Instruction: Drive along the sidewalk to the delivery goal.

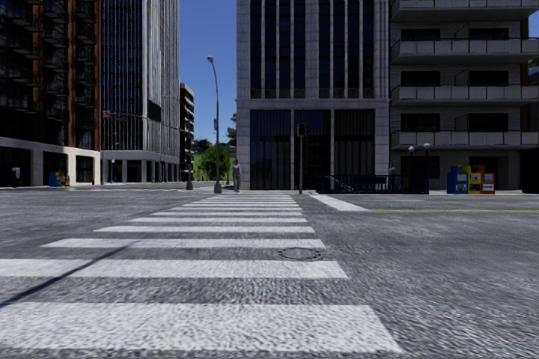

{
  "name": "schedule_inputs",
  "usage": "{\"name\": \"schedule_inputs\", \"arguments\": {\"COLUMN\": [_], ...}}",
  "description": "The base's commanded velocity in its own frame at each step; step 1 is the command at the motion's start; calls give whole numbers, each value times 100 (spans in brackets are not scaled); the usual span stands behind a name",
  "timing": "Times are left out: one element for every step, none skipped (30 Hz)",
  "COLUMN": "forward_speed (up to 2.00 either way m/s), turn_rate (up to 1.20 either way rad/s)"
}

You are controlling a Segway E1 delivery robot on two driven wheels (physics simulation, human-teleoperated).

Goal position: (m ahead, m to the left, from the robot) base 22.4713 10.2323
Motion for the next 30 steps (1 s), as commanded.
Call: {"name": "schedule_inputs", "arguments": {"forward_speed": [136, 136, 136, 136, 137, 143, 145, 147, 149, 149, 149, 151, 152, 153, 154, 154, 154, 155, 156, 156, 156, 156, 156, 156, 200, 200, 200, 200, 200, 200], "turn_rate": [0, 0, 0, 0, 0, 0, 0, 0, 0, 0, 0, 0, 0, 0, 0, 0, 0, 0, 0, 0, 0, 0, 0, 0, 0, 0, 0, 0, 0, 0]}}
